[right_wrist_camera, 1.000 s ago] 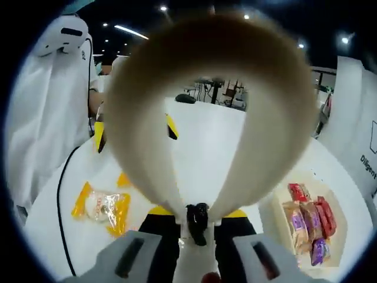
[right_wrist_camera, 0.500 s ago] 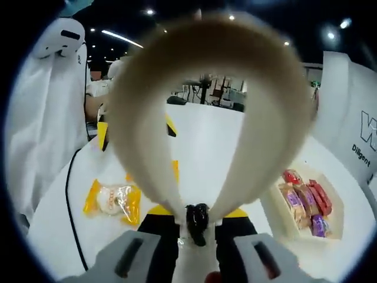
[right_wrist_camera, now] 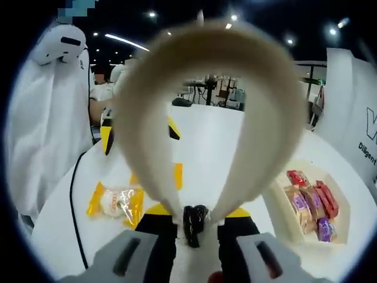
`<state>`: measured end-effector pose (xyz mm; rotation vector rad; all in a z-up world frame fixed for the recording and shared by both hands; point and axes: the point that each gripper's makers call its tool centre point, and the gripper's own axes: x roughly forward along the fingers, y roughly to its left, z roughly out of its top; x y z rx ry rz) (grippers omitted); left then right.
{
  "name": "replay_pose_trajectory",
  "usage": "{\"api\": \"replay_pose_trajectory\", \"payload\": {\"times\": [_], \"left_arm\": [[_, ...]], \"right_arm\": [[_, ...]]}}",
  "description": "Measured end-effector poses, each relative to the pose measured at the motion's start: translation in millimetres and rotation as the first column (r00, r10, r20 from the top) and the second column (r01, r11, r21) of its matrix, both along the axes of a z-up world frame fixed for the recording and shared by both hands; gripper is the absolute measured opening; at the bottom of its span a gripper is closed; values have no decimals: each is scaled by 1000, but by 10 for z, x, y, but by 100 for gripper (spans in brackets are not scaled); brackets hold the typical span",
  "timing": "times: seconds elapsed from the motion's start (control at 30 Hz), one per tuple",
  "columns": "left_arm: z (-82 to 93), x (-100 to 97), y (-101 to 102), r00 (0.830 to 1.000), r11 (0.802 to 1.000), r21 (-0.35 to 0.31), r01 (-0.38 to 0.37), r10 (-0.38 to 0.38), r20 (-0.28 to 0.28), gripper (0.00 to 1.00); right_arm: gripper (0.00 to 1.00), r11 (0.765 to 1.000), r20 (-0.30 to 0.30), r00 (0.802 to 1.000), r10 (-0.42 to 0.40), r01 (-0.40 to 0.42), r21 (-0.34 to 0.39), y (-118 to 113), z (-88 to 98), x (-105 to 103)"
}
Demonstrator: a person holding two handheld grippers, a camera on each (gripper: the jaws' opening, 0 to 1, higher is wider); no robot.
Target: Place the target food into the container with the food tongs after gripping and lifting it, then release it inside without dropping or visibly crushing the food.
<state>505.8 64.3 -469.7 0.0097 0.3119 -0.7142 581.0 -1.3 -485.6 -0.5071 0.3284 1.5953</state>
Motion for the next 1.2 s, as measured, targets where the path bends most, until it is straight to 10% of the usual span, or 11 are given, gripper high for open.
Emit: {"api": "replay_pose_trajectory", "payload": {"times": [1.2], "left_arm": [[-3,5,9,1000,1000,-7,-5,5,1,78]], "right_arm": [[15,999,5,999,33,-33,-10,25,18,-47]]}}
